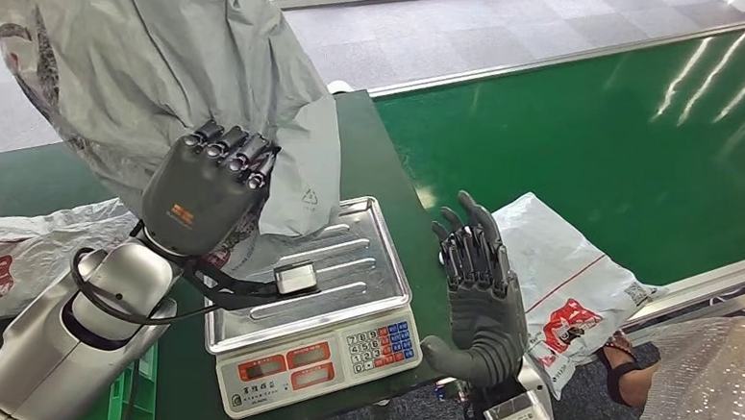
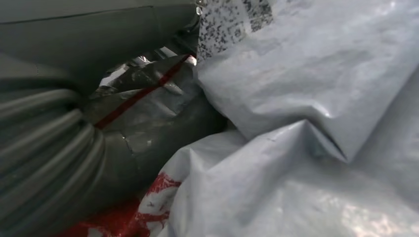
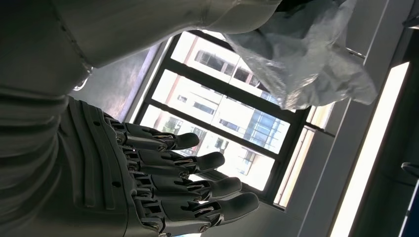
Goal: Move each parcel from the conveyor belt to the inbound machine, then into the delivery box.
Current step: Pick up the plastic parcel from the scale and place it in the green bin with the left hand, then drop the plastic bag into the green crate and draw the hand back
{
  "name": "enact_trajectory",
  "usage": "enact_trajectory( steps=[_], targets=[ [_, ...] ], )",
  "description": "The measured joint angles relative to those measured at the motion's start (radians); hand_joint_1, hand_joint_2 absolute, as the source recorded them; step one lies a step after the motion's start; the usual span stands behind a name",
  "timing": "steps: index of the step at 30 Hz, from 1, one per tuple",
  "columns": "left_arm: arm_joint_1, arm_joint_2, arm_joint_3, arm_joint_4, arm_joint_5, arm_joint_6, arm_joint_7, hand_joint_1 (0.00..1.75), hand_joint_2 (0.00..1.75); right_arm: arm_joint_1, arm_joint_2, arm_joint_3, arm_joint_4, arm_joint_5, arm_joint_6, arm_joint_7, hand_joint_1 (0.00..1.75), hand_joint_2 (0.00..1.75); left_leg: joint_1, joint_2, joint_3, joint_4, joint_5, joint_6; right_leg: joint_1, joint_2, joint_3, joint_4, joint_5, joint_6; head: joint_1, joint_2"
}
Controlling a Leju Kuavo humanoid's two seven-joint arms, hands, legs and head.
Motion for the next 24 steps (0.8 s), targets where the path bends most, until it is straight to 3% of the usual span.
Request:
enact_trajectory(
  steps=[5, 15, 19, 24],
  targets=[
    [0.011, 0.027, 0.009, -0.01, -0.002, 0.056, 0.035, 1.75, 1.75, 0.006, -0.001, 0.0, -0.006, -0.002, -0.011, 0.0, 0.0, 1.75, 0.0, 0.0, 0.0, 0.0, 0.001, 0.0, 0.0, 0.0, 0.0, 0.0, 0.0, 0.0, 0.0, 0.0],
    [0.015, 0.094, 0.04, 0.056, -0.002, 0.008, 0.078, 1.75, 1.75, 0.013, -0.015, 0.0, -0.009, -0.016, -0.033, -0.004, 0.0, 1.75, 0.0, 0.0, 0.0, 0.0, 0.001, 0.0, 0.0, 0.0, 0.0, 0.0, 0.0, 0.0, 0.0, 0.0],
    [0.029, 0.122, 0.124, 0.132, -0.002, -0.03, 0.051, 1.75, 1.75, 0.022, -0.032, 0.0, -0.009, -0.034, -0.037, -0.012, 0.0, 1.75, 0.0, 0.001, 0.0, 0.0, 0.001, 0.0, 0.0, 0.001, -0.001, 0.0, 0.0, 0.0, 0.0, 0.0],
    [0.068, 0.15, 0.261, 0.26, -0.002, -0.012, 0.01, 1.75, 1.75, 0.039, -0.044, 0.0, -0.009, -0.043, -0.042, -0.028, 0.0, 1.75, 0.0, 0.002, 0.0, 0.0, 0.001, 0.0, 0.0, 0.002, -0.001, 0.0, 0.0, 0.0, 0.0, 0.0]
  ],
)
